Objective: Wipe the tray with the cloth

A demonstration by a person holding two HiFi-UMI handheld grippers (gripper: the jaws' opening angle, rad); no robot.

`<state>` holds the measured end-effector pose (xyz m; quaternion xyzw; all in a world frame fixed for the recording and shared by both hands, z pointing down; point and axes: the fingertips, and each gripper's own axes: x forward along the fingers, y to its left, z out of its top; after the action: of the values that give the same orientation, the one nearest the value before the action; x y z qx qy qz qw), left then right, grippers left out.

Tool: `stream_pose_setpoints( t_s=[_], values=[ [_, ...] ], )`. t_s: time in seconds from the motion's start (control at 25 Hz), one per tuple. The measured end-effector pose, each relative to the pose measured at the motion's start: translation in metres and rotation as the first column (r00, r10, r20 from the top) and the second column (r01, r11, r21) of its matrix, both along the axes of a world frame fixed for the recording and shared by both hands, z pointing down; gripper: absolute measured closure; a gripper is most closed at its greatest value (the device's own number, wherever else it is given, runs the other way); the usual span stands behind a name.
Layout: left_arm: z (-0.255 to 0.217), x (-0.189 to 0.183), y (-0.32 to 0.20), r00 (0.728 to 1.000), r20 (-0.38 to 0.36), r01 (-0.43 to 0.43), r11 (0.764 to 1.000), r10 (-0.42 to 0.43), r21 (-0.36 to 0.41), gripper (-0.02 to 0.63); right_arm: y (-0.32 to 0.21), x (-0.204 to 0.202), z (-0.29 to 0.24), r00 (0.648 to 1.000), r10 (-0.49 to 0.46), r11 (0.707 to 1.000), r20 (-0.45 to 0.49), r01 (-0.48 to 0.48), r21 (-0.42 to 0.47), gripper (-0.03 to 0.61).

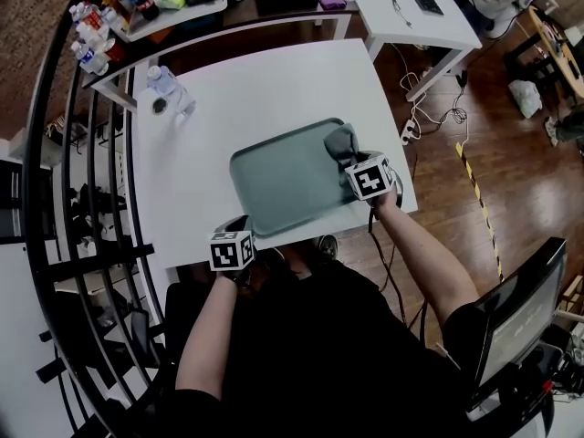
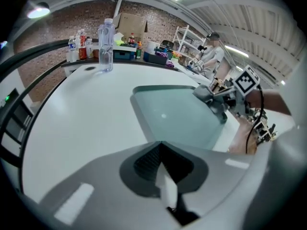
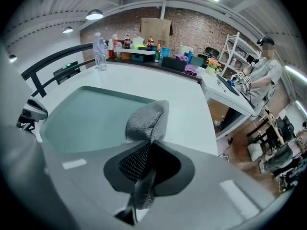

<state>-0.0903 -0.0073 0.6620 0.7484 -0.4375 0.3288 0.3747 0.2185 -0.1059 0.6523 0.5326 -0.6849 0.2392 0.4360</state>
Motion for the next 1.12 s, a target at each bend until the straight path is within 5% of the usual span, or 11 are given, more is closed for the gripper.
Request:
stream_pose_setpoints(
  t_s=[0.2,0.68,1.12],
  values=[
    [0.0,0.004,0.004,1.0,0.005,0.001,1.0,-0.001,-0.008,0.591,0.015,-0.025,0.014,0.998,-0.013,0.998,0.064,0.017,-0.064,0.558],
    [-0.004,0.008,0.001,1.0,-0.006,0.003,1.0,-0.003,-0.006,0.591,0.055,-0.179,0.012,0.958,-0.204,0.969,0.202,0.227,-0.098,0.557],
    [0.004,0.015,-0.004,1.0,-0.023,0.001,1.0,-0.001,-0.005,0.591,0.095,-0.269,0.015,0.869,-0.406,0.882,0.284,0.454,-0.127,0.557]
  ],
)
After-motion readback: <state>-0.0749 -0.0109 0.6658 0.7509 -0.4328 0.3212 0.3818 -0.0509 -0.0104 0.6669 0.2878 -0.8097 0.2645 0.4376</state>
